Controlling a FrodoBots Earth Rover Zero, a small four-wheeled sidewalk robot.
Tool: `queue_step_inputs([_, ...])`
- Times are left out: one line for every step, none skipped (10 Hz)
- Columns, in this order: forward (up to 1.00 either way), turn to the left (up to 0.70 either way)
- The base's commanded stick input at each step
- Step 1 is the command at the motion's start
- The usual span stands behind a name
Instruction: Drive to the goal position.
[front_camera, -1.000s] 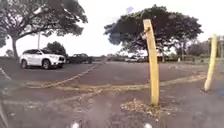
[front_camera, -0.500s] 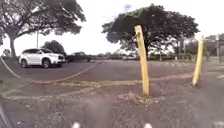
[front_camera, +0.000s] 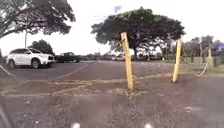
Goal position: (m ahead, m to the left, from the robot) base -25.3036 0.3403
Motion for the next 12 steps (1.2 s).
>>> queue_step_inputs([0.00,0.39])
queue_step_inputs([0.00,0.09])
queue_step_inputs([0.13,0.00])
queue_step_inputs([0.70,0.00])
queue_step_inputs([0.70,0.00])
queue_step_inputs([0.70,0.00])
queue_step_inputs([0.70,0.00])
queue_step_inputs([0.70,0.00])
queue_step_inputs([0.70,0.00])
queue_step_inputs([0.70,0.00])
queue_step_inputs([0.70,0.00])
queue_step_inputs([0.70,0.00])
